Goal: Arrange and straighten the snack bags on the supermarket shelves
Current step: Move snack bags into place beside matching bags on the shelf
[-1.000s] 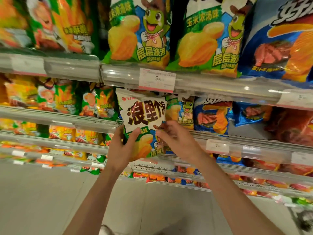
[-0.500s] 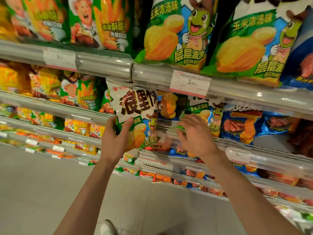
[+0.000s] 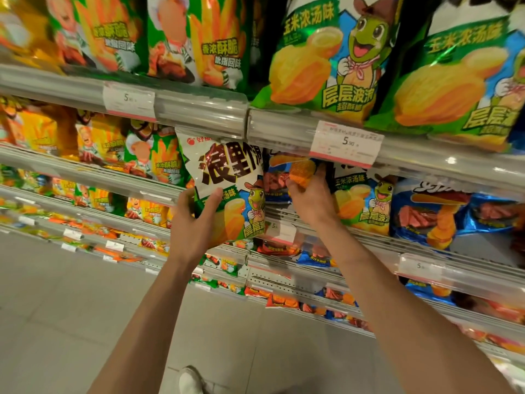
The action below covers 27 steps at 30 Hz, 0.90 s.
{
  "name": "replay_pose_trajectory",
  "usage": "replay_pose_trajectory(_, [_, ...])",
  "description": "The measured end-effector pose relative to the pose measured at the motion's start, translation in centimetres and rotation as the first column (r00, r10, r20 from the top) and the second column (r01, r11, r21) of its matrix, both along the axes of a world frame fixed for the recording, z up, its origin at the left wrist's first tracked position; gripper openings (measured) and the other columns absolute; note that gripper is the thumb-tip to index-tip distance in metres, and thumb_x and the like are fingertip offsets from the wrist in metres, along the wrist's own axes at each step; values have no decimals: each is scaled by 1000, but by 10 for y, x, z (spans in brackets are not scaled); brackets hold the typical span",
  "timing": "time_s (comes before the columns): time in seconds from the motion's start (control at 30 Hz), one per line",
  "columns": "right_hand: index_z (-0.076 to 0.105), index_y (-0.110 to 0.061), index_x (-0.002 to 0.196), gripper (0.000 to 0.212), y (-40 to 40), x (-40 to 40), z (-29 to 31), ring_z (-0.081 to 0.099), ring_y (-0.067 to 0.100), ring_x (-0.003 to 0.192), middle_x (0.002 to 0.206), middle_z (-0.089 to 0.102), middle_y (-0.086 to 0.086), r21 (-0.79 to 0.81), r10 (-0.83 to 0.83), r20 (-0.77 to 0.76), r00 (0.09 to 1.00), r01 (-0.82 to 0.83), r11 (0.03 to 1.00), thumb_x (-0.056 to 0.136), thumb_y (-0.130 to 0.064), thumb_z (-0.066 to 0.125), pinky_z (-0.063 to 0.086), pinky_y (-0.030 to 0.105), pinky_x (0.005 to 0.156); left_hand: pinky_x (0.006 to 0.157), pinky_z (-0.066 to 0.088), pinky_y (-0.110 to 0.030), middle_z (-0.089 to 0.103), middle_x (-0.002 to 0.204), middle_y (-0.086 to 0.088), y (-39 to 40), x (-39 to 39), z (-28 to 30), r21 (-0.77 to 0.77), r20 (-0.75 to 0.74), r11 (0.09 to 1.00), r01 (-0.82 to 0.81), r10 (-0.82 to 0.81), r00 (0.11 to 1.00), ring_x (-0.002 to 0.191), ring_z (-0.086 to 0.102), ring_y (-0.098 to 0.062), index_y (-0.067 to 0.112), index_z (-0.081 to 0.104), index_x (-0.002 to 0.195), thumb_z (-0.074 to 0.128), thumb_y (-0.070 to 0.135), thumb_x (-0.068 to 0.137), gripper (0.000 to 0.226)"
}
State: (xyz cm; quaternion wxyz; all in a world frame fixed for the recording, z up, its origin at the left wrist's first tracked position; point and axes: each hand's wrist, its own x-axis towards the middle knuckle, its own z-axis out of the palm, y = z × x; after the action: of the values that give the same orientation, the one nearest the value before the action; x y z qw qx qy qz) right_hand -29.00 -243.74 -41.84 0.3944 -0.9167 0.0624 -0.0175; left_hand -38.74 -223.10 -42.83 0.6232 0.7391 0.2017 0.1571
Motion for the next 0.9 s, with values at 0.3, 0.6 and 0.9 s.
replay_pose_trajectory(0.3, [53, -13, 129, 50, -5, 8, 3, 57, 17, 98, 110, 59, -1, 213, -62, 110, 992, 37, 976, 92, -40, 72, 41, 23, 88, 77, 60, -28, 72, 109, 8, 16, -8, 0, -75, 7, 997, -27, 28, 1000, 97, 72, -11, 25, 62, 120, 69, 46, 93, 35])
replay_pose_trajectory(0.6, [55, -13, 134, 58, -4, 5, 18, 55, 20, 115, 120, 59, -2, 303, -43, 176, 984, -13, 953, 92, -52, 67, 38, 25, 93, 73, 62, -28, 72, 111, 5, 26, -14, 3, -83, 5, 996, -32, 33, 999, 96, 73, -13, 25, 62, 126, 68, 49, 93, 41])
replay_pose_trajectory(0.9, [52, -17, 139, 58, -27, -25, 11, 56, 12, 118, 128, 61, -8, 320, 51, 92, 995, -78, 944, 95, -53, 61, 40, 26, 95, 65, 60, -20, 71, 109, 7, 28, -22, 2, -64, 14, 998, -1, 2, 1000, 96, 73, -14, 25, 61, 126, 65, 47, 95, 37])
